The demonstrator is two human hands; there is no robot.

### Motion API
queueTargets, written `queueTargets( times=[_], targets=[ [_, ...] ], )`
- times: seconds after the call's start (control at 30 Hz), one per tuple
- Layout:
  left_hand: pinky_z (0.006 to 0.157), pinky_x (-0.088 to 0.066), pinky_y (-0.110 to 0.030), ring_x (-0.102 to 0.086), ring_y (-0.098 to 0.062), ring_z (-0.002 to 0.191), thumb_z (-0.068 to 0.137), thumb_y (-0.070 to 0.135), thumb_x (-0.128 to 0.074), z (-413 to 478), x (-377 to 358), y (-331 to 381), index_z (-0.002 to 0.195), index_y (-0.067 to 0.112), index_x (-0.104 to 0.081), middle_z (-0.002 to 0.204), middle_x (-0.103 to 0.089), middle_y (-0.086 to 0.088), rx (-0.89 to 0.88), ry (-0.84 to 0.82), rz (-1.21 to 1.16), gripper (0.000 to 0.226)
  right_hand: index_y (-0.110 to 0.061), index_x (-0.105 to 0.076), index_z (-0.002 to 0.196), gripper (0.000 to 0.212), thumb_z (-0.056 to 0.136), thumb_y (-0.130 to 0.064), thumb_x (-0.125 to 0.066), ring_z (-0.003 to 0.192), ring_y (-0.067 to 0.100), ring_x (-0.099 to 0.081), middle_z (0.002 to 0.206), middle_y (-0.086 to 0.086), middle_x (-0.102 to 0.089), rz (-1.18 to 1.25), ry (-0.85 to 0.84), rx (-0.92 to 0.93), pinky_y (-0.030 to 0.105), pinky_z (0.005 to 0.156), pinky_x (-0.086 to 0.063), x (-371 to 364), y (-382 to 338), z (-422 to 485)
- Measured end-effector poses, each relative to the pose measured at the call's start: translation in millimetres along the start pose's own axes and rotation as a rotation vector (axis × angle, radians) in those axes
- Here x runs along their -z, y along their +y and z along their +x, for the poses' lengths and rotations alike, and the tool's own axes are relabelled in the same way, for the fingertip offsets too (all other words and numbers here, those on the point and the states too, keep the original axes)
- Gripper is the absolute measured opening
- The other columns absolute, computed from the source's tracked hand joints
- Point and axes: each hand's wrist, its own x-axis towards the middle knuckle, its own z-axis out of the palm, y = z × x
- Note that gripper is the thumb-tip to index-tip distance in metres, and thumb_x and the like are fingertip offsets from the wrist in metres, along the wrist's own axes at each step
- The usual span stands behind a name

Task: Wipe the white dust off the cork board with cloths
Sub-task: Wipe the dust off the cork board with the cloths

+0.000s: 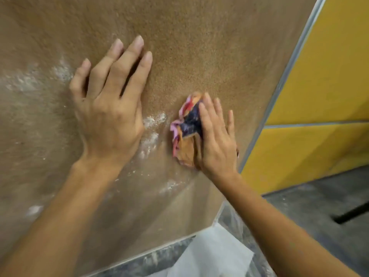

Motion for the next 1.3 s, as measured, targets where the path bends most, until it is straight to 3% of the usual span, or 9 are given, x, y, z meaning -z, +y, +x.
queueTargets(
  times=[0.17,0.4,0.5,0.6,0.73,0.83,1.03,1.2,1.3],
  targets=[
    [0.111,-0.02,-0.024,-0.046,-0.015,0.143,0.109,0.003,-0.036,2.4,7.9,-8.6,0.146,0.017,-0.055,0.154,-0.05,0.005,-0.014,0.001,-0.081,0.044,0.007,-0.03,0.152,0.052,0.106,-0.011,-0.045,0.153,0.045,-0.018,0.161,0.028,-0.027,0.186,0.213,-0.274,0.058,0.124,-0.018,-1.4,-22.2,77.0],
    [0.108,-0.03,-0.036,-0.048,-0.016,0.142,0.106,0.003,-0.051,-11.8,17.8,-48.3,0.144,0.014,-0.058,0.152,-0.052,0.003,-0.112,0.044,0.035,0.039,-0.011,-0.029,0.155,0.069,0.097,-0.018,-0.065,0.156,0.025,-0.017,0.164,0.008,-0.024,0.058,-0.112,0.318,0.046,0.126,-0.015,-20.5,-27.4,-5.8],
    [0.106,-0.035,-0.039,-0.05,-0.019,0.141,0.106,0.006,-0.054,-15.3,26.4,-56.4,0.143,0.012,-0.058,0.151,-0.053,0.001,-0.136,0.041,0.077,0.038,-0.008,-0.029,0.156,0.054,0.106,-0.022,-0.044,0.156,0.031,-0.016,0.164,0.016,-0.027,0.185,0.16,-0.067,0.05,0.127,-0.013,-11.2,-30.2,59.5],
    [0.114,-0.031,-0.039,-0.041,-0.019,0.147,0.105,0.003,-0.048,-19.1,29.5,-57.5,0.15,0.011,-0.05,0.157,-0.045,-0.001,-0.165,-0.022,0.116,0.045,0.001,-0.033,0.153,0.054,0.104,-0.015,-0.049,0.155,0.038,-0.018,0.162,0.021,-0.03,0.294,0.319,-0.281,0.055,0.126,-0.016,-22.1,-69.4,89.0],
    [0.122,-0.024,-0.043,-0.03,-0.021,0.153,0.108,0.021,-0.04,-29.6,28.2,-49.3,0.155,0.008,-0.04,0.162,-0.036,-0.005,-0.104,-0.116,0.119,0.049,-0.011,-0.034,0.155,0.061,0.101,-0.023,-0.058,0.156,0.022,-0.021,0.166,0.008,-0.025,0.188,0.049,0.209,0.043,0.124,-0.025,-46.8,-92.5,-1.6],
    [0.122,-0.025,-0.042,-0.031,-0.019,0.153,0.101,0.003,-0.041,-30.4,33.5,-53.8,0.155,0.009,-0.04,0.162,-0.037,-0.004,-0.134,-0.136,0.165,0.055,-0.015,-0.033,0.157,0.058,0.108,-0.047,-0.037,0.154,0.017,-0.025,0.166,0.002,-0.027,0.117,-0.056,0.329,0.045,0.122,-0.029,-41.7,-59.0,-30.2],
    [0.113,-0.032,-0.043,-0.038,-0.019,0.149,0.101,0.002,-0.047,-35.8,70.5,-79.4,0.15,0.009,-0.048,0.16,-0.041,-0.002,-0.129,-0.164,0.202,0.05,-0.003,-0.036,0.154,0.054,0.105,-0.024,-0.044,0.154,0.031,-0.024,0.163,0.015,-0.031,0.183,0.26,-0.25,0.05,0.126,-0.015,-34.3,-91.9,61.4],
    [0.108,-0.029,-0.036,-0.045,-0.023,0.142,0.106,0.015,-0.05,-32.8,91.8,-114.2,0.147,0.008,-0.051,0.157,-0.045,-0.005,-0.07,-0.113,0.233,0.041,-0.011,-0.034,0.157,0.051,0.111,-0.033,-0.033,0.154,0.022,-0.025,0.166,0.008,-0.026,0.063,-0.011,0.3,0.045,0.126,-0.019,-45.9,-108.9,2.3],
    [0.106,-0.025,-0.034,-0.046,-0.024,0.139,0.106,0.018,-0.052,-34.7,100.1,-133.7,0.146,0.007,-0.05,0.156,-0.046,-0.007,-0.01,-0.095,0.237,0.042,-0.01,-0.032,0.158,0.053,0.11,-0.032,-0.036,0.155,0.022,-0.022,0.165,0.009,-0.028,0.047,0.057,0.197,0.05,0.126,-0.017,-36.5,-91.8,24.3]
  ],
)
